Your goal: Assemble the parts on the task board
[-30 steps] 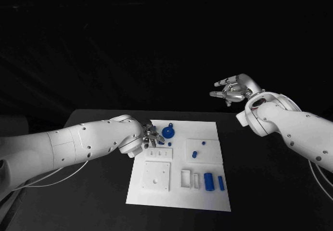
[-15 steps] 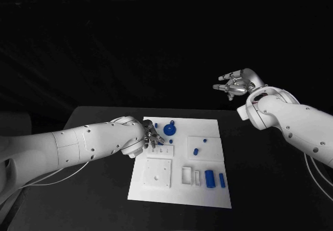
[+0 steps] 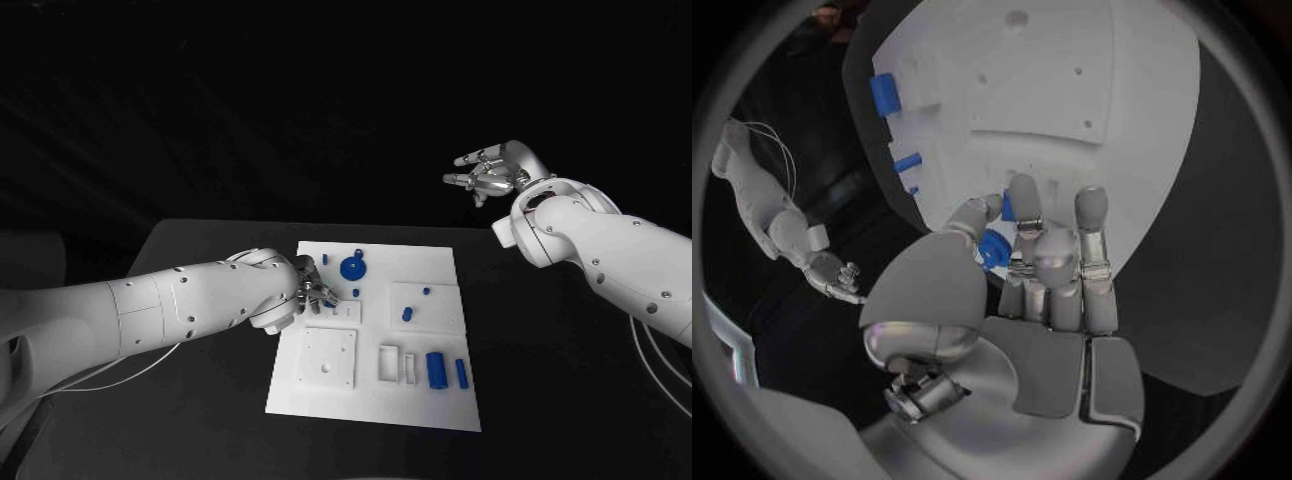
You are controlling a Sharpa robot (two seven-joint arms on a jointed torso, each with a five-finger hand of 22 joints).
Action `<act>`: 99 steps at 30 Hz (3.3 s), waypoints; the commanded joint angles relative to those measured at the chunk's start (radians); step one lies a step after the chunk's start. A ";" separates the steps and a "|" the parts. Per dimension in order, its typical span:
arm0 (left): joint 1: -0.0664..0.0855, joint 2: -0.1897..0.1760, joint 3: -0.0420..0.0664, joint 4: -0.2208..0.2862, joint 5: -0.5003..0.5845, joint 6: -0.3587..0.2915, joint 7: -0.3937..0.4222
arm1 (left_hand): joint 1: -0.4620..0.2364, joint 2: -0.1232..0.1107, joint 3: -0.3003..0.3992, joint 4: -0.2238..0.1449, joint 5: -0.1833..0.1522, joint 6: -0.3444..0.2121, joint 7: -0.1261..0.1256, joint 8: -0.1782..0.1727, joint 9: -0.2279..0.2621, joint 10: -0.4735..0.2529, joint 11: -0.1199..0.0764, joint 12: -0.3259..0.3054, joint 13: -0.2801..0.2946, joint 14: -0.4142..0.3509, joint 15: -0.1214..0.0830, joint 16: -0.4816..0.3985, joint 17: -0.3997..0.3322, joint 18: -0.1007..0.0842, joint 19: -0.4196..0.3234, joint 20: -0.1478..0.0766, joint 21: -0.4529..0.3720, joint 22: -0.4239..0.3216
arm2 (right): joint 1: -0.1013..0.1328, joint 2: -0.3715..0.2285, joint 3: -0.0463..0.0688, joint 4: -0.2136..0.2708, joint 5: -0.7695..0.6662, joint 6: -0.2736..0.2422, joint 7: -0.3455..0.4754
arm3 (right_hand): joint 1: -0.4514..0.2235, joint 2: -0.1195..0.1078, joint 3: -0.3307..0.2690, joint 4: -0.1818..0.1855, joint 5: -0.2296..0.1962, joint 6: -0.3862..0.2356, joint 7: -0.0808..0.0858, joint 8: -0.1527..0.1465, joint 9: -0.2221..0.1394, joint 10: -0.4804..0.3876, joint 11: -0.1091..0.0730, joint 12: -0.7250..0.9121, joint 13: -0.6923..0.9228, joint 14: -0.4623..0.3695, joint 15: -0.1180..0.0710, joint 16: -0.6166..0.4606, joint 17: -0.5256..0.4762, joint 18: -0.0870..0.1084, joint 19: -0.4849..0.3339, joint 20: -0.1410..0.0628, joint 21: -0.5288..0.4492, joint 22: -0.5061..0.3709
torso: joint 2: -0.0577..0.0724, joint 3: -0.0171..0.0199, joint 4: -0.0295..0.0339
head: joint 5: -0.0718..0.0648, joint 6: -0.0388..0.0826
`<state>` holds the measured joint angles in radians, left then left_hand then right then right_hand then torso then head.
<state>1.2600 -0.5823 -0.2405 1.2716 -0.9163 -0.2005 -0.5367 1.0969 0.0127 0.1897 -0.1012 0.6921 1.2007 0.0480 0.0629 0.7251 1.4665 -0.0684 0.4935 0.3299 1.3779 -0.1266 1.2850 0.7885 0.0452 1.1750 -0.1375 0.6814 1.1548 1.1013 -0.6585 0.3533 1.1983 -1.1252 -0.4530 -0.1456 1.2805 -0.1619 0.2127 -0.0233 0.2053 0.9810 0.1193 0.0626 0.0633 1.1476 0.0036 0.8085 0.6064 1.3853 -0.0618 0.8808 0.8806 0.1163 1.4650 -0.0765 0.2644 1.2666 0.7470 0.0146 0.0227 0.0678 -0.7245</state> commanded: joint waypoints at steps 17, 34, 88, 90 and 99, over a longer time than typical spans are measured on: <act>-0.013 0.011 0.000 0.002 -0.006 0.008 -0.004 | -0.002 0.012 0.061 -0.069 0.007 0.106 -0.079 0.003 0.280 0.048 -0.010 0.005 -0.001 0.003 -0.001 0.003 0.000 -0.012 0.029 0.000 -0.069 0.077 | 0.001 0.007 0.000 -0.007 -0.021 0.025 -0.002 | 0.002 0.007 -0.003 0.001 0.004 0.004 -0.003 0.000 0.001 0.003 -0.001 0.000 -0.004 -0.007 -0.003 0.000 -0.002 0.001 0.037 -0.007 -0.005 -0.002 | 0.001 0.0008 -0.0015 | -0.001 -0.002; -0.014 0.010 0.000 0.004 -0.003 0.039 -0.011 | -0.004 0.013 0.063 -0.074 0.011 0.107 -0.080 0.003 0.284 0.048 -0.010 0.006 0.000 0.003 -0.001 0.005 0.002 -0.016 0.068 -0.001 -0.166 0.170 | 0.001 0.011 0.000 -0.011 -0.048 0.034 -0.004 | 0.000 0.008 -0.005 0.001 0.005 0.004 -0.003 0.000 0.001 0.002 -0.001 0.005 -0.013 -0.007 -0.004 0.002 -0.002 0.001 0.038 -0.008 0.000 -0.002 | 0.001 -0.0008 -0.0014 | 0.000 -0.005; -0.014 0.029 0.001 -0.009 -0.052 0.061 -0.019 | 0.000 0.006 0.049 -0.064 0.006 0.142 -0.093 0.004 0.365 0.048 -0.018 0.070 0.011 0.033 -0.007 0.041 0.064 -0.015 0.085 -0.003 -0.157 0.172 | -0.002 0.018 0.000 -0.020 -0.050 0.049 -0.010 | 0.002 0.009 -0.009 0.002 0.010 0.002 -0.003 0.000 0.001 -0.004 0.000 0.009 -0.025 -0.010 -0.004 0.001 -0.004 0.000 0.037 -0.008 -0.005 -0.008 | 0.001 -0.0003 -0.0014 | 0.003 -0.019; -0.014 0.030 0.001 -0.009 -0.054 0.058 -0.018 | 0.000 0.006 0.048 -0.063 0.007 0.145 -0.095 0.004 0.372 0.049 -0.019 0.076 0.012 0.036 -0.007 0.043 0.069 -0.015 0.086 -0.003 -0.155 0.172 | -0.002 0.018 0.000 -0.020 -0.050 0.049 -0.010 | 0.002 0.009 -0.009 0.002 0.010 0.002 -0.003 0.000 0.001 -0.004 0.000 0.009 -0.025 -0.010 -0.004 0.001 -0.004 0.000 0.037 -0.008 -0.005 -0.008 | 0.001 -0.0003 -0.0012 | 0.002 -0.019; -0.014 0.033 0.001 -0.004 -0.075 0.047 -0.008 | 0.003 0.003 0.046 -0.060 0.006 0.157 -0.100 0.004 0.416 0.049 -0.022 0.096 0.006 0.045 -0.007 0.050 0.089 -0.013 0.087 -0.002 -0.145 0.172 | -0.006 0.022 0.000 -0.023 -0.050 0.051 -0.009 | 0.003 0.010 -0.008 0.003 0.011 0.002 -0.003 0.000 0.001 -0.005 0.000 0.009 -0.027 -0.010 -0.003 0.000 -0.004 0.000 0.037 -0.008 -0.005 -0.009 | 0.001 -0.0009 -0.0017 | 0.002 -0.021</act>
<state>1.2490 -0.5555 -0.2392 1.2611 -0.9743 -0.1557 -0.5567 1.0870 0.0108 0.1850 -0.1105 0.7021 1.2043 0.0505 0.0620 0.9431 1.4712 -0.0718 0.5870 0.3365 1.4155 -0.1324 1.3315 0.8770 0.0267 1.2548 -0.1394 0.5302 1.3073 1.0966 -0.6379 0.3530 1.1756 -1.1656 -0.4155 -0.1585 1.2823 -0.1602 0.2100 -0.0207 0.2092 0.9845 0.1156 0.0627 0.0630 1.1474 0.0039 0.8124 0.5802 1.3820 -0.0653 0.8807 0.8771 0.1146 1.4650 -0.0765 0.2639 1.2583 0.7482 0.0140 0.0211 0.0699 -0.7453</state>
